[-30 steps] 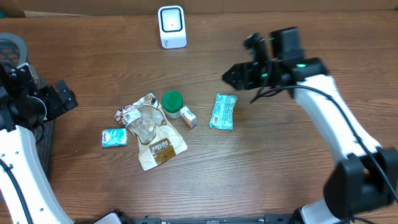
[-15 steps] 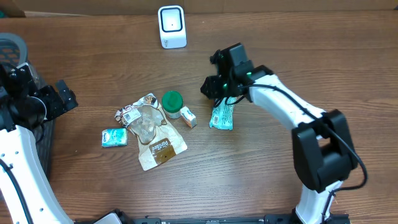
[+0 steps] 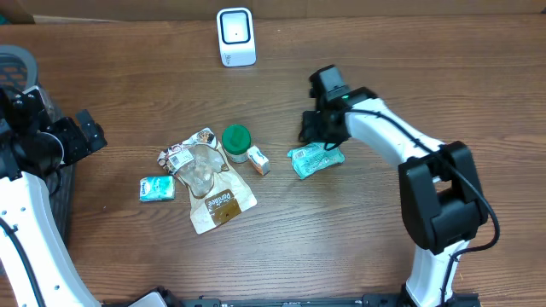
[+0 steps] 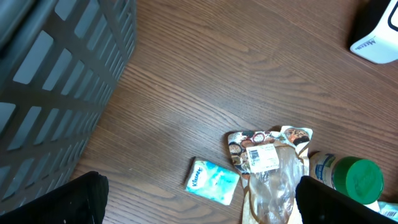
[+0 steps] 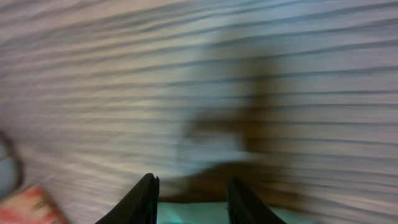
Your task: Scan the item barcode
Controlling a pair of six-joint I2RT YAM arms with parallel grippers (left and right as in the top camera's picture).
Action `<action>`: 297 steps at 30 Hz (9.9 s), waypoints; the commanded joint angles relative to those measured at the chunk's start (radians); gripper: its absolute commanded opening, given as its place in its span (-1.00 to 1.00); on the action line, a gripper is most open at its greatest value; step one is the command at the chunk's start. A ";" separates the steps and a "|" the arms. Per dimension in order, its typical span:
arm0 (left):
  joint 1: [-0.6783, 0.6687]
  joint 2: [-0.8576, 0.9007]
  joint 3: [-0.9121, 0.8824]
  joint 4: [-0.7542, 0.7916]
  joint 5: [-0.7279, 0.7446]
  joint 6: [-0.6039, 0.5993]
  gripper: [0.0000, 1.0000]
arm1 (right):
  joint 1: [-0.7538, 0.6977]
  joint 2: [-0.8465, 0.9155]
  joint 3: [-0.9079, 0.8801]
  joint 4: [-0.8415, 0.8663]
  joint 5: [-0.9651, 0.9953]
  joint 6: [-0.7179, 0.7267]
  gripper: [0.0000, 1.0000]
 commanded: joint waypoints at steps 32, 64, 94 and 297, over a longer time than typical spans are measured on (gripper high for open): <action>0.005 0.001 0.014 0.000 0.011 0.026 0.99 | -0.304 0.025 -0.177 -0.030 -0.569 -0.368 0.22; 0.005 0.001 0.014 0.000 0.011 0.026 0.99 | -0.298 -0.419 0.039 -0.357 -0.690 -0.367 -0.92; 0.005 0.001 0.014 0.000 0.011 0.026 0.99 | 0.154 0.212 0.811 0.302 0.428 -0.777 -0.92; 0.005 0.002 0.014 0.000 0.011 0.026 0.99 | 0.085 -0.188 0.119 -0.287 -0.323 -0.735 -0.69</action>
